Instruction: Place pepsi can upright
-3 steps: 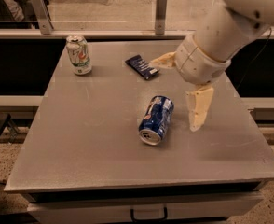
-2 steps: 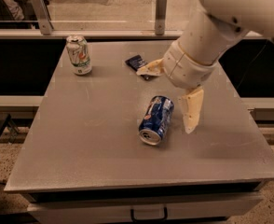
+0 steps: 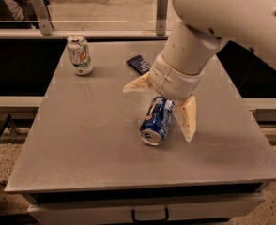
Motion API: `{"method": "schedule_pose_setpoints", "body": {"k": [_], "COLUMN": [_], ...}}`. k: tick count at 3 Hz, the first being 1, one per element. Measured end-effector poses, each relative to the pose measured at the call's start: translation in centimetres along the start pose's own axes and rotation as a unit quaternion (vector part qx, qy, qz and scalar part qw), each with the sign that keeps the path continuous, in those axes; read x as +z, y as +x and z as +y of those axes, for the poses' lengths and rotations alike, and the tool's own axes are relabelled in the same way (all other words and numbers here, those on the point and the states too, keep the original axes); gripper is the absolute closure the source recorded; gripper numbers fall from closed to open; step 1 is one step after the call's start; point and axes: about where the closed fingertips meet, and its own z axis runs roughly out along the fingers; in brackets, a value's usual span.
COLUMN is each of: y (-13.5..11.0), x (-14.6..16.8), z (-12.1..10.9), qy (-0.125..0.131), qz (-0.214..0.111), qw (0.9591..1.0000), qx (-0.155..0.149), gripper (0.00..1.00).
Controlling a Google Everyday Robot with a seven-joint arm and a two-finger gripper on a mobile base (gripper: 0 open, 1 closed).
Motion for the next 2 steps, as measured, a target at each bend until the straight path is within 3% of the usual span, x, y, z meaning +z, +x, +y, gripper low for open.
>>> {"method": "schedule_pose_setpoints", "body": {"k": [2], "y": [-1.1], "x": [1.9], "z": [0.9], "qy": [-0.042], "qz": [0.015], "qw": [0.9971], "qx": [-0.061], "gripper": [0.00]}}
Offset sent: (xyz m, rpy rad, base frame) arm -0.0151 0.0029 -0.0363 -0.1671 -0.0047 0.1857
